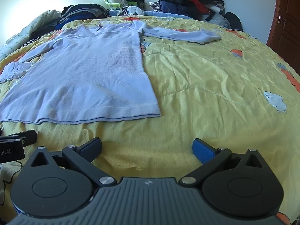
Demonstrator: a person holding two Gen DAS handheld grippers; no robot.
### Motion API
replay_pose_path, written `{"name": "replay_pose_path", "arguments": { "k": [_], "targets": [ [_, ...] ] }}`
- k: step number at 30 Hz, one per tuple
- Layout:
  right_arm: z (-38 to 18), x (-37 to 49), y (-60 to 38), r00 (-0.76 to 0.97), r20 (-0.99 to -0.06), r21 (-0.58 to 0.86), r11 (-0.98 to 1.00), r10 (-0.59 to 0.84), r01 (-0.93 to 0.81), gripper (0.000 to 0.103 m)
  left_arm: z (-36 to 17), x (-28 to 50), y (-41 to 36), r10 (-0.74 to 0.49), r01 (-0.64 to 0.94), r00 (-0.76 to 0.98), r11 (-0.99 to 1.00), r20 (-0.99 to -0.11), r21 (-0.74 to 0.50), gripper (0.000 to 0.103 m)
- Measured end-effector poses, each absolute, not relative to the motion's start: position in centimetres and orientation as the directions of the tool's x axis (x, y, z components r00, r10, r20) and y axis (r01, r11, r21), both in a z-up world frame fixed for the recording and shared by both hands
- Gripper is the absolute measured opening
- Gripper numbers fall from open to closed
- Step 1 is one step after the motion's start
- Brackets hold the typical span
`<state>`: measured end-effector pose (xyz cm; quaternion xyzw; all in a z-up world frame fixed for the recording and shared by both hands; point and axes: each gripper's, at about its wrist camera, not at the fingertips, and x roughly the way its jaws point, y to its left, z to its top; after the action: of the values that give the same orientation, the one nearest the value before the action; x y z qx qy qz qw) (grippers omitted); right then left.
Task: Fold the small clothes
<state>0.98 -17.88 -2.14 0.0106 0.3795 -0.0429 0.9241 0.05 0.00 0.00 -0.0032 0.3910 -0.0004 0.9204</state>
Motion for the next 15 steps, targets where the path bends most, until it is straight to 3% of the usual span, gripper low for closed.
{"name": "replay_pose_path", "arguments": {
  "k": [15],
  "targets": [
    [-2.14, 0.99, -17.84, 0.711, -0.700, -0.012, 0.996, -0.070, 0.087, 0.103, 0.11, -0.07, -0.41, -0.005, 0.003, 0.707, 1.000, -0.707, -0.004, 0.103]
  ]
}}
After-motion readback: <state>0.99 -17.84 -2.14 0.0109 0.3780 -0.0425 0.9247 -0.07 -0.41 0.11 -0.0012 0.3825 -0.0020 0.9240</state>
